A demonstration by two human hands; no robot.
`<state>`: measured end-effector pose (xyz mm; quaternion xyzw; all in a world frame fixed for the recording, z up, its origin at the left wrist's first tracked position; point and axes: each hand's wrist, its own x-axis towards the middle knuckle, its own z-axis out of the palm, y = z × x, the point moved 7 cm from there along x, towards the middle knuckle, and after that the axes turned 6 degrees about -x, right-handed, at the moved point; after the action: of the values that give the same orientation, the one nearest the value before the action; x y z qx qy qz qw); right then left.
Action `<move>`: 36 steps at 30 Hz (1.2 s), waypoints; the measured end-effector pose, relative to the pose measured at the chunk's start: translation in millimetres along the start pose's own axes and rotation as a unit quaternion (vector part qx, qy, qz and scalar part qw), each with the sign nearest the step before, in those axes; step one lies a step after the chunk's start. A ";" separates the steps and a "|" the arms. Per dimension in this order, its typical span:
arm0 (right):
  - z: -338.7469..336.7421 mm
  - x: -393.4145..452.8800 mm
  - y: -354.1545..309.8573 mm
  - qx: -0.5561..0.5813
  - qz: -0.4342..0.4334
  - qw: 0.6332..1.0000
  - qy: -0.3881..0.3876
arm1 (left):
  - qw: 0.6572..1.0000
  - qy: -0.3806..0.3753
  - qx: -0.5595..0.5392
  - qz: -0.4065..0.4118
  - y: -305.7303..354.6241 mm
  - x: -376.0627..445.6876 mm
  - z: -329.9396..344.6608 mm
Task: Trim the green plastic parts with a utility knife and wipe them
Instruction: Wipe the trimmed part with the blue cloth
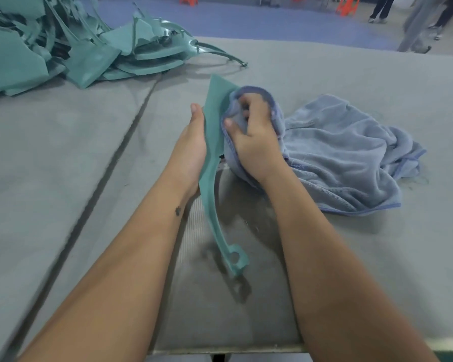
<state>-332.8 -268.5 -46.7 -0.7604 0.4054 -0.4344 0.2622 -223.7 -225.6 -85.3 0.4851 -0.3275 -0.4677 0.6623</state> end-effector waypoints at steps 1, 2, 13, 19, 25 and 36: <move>3.0 -2.0 -5.3 -0.012 -0.026 0.999 -0.016 | 1.000 0.006 -0.005 -0.006 -0.5 0.5 -1.5; 8.5 -4.8 -9.3 -0.023 -0.045 0.998 -0.042 | 1.000 0.014 -0.010 -0.008 -1.1 3.0 -4.9; -6.2 -0.9 10.4 -0.246 0.023 0.969 0.003 | 0.986 0.137 -0.093 0.031 20.9 4.5 -43.6; -4.3 -6.4 15.4 -0.146 0.042 0.981 -0.121 | 0.884 0.275 -0.352 0.138 25.4 6.6 -82.4; 17.7 -17.7 -4.0 -0.057 -0.016 0.975 -0.215 | 0.844 0.249 -0.476 0.018 1.9 10.6 -62.3; 0.8 -6.2 3.0 0.219 0.047 0.974 -0.020 | 0.903 0.133 -0.404 -0.057 -11.4 1.2 -9.1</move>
<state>-335.1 -264.8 -52.1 -0.6729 0.3309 -0.4845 0.4505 -218.6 -224.8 -99.0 0.2514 0.0089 -0.5279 0.8112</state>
